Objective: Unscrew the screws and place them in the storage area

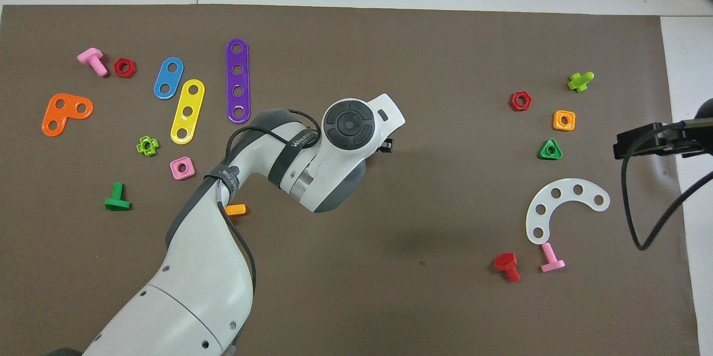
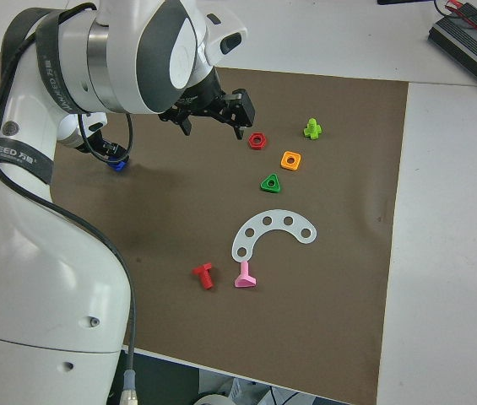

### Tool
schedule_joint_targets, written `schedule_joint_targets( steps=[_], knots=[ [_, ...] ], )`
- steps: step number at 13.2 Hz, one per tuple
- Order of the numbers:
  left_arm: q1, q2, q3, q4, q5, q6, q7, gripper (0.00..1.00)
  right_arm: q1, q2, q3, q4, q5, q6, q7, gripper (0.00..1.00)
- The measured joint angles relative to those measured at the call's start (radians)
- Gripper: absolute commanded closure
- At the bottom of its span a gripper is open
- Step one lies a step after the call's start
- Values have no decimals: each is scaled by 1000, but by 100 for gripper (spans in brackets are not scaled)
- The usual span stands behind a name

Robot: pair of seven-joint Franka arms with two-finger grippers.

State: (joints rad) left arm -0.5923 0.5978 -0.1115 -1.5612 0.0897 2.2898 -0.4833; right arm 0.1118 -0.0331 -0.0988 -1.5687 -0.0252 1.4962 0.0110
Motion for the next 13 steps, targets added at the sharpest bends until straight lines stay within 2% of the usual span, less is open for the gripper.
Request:
schedule_joint_targets(
  steps=[6,8,13],
  knots=[
    [-1,2,0,-1,1,-10,0,42,0,0,0,0,0,0,0,0],
    [-1,4,0,-2,1,-11,0,48,0,0,0,0,0,0,0,0],
    [-1,2,0,3,2,-21,0,57,0,0,0,0,0,0,0,0]
  ],
)
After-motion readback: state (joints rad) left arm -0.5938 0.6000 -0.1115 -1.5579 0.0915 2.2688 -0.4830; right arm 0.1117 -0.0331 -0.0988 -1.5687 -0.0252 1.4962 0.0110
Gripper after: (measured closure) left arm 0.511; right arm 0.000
